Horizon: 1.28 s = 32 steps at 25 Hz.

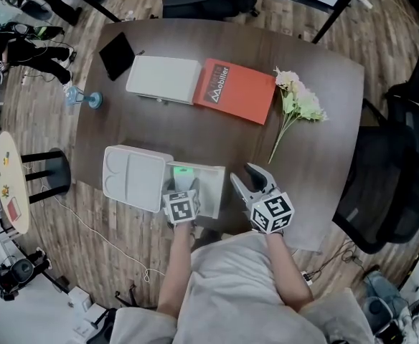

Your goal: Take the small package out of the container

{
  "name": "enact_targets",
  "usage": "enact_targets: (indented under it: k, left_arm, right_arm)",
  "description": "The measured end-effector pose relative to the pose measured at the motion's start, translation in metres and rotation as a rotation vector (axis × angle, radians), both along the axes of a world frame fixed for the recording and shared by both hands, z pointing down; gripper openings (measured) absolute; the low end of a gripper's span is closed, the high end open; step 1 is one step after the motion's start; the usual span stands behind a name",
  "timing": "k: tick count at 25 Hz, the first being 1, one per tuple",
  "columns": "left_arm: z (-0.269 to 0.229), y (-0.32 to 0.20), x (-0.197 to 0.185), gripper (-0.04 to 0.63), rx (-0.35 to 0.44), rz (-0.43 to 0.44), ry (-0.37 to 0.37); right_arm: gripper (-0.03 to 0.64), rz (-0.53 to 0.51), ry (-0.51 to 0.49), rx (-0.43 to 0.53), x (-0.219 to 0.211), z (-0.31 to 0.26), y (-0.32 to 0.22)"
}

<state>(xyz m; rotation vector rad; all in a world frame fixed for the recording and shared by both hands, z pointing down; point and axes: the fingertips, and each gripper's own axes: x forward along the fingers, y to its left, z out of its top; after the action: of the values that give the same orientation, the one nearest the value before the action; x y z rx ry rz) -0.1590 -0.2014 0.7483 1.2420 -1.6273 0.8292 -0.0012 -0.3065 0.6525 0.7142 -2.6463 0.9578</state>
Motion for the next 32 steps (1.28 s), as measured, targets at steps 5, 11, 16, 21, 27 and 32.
enact_targets:
  k: [5,11,16,21,27,32]
  left_arm:
    - [-0.003,-0.001,0.003,0.321,0.014,0.036,0.000]
    - [-0.012,-0.005,0.007,0.321,0.074,0.084,0.008]
    - [-0.019,-0.004,0.009,0.321,0.112,0.118,0.013]
    - [-0.030,-0.006,0.012,0.321,0.172,0.132,0.026]
    - [-0.043,-0.008,0.017,0.321,0.237,0.152,0.040]
    - [-0.069,-0.008,0.017,0.321,0.357,0.142,0.069]
  right_arm:
    - [0.173,0.007,0.007,0.017,0.001,-0.002,0.000]
    - [0.169,0.030,0.019,0.027,0.008,-0.004,0.000]
    - [0.163,0.035,0.023,0.048,0.009,-0.011,0.002]
    - [0.160,0.046,0.037,0.074,0.016,-0.018,0.007]
    - [0.160,0.026,0.061,0.097,0.017,-0.023,0.023]
    - [0.160,0.015,0.096,0.110,0.012,-0.025,0.043]
